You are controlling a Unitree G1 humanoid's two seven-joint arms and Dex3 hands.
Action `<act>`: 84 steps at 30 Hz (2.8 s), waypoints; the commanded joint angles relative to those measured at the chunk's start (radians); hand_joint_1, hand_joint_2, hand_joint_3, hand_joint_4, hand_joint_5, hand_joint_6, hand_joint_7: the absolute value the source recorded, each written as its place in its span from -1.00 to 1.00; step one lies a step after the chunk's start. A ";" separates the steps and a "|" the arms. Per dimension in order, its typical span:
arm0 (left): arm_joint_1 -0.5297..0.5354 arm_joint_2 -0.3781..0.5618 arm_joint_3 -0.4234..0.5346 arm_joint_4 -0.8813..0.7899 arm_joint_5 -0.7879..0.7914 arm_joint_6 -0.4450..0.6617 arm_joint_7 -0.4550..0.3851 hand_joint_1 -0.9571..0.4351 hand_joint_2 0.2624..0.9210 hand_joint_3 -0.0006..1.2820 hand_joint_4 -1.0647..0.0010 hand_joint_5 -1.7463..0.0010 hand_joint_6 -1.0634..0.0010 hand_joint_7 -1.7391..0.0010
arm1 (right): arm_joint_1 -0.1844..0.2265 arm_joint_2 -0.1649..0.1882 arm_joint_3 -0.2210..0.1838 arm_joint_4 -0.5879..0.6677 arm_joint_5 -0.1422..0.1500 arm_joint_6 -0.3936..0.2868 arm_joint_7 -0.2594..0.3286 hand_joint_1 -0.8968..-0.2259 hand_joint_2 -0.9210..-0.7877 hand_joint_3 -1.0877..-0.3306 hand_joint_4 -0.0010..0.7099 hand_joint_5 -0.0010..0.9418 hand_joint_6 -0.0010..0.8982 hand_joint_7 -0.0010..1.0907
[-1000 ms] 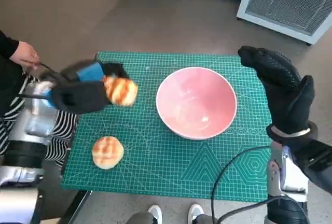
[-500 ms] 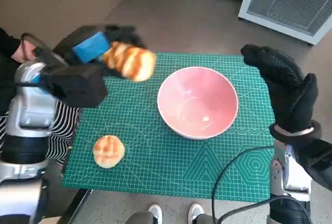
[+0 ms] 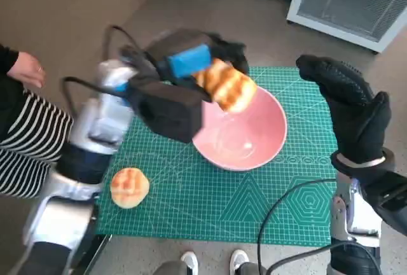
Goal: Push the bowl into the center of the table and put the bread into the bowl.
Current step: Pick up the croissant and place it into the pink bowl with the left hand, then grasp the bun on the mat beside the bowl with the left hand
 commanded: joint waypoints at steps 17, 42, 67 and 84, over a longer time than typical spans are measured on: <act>-0.098 -0.123 -0.089 0.332 0.083 -0.113 0.086 0.37 1.00 -0.70 -0.04 -0.49 0.09 -0.52 | 0.066 -0.014 -0.013 -0.071 -0.020 0.030 -0.040 -0.37 -1.00 0.12 -0.56 -0.98 -0.83 -0.19; 0.093 0.137 0.128 -0.064 -0.207 -0.072 -0.274 -0.36 0.74 -1.00 1.00 1.00 0.66 0.92 | 0.084 -0.001 0.006 -0.128 -0.036 0.057 -0.077 -0.39 -1.00 0.11 -0.57 -1.00 -0.84 -0.18; 0.696 0.661 0.476 -0.645 -0.458 0.052 -0.520 0.13 0.40 -1.00 1.00 1.00 0.66 0.94 | 0.058 -0.007 0.005 -0.074 -0.002 0.028 -0.042 -0.39 -1.00 0.12 -0.57 -1.00 -0.84 -0.18; 0.890 0.668 0.491 -0.696 -0.392 0.035 -0.470 0.03 0.39 -1.00 0.99 1.00 0.63 0.95 | 0.029 -0.003 0.008 -0.031 0.009 0.016 -0.018 -0.37 -1.00 0.12 -0.57 -1.00 -0.84 -0.18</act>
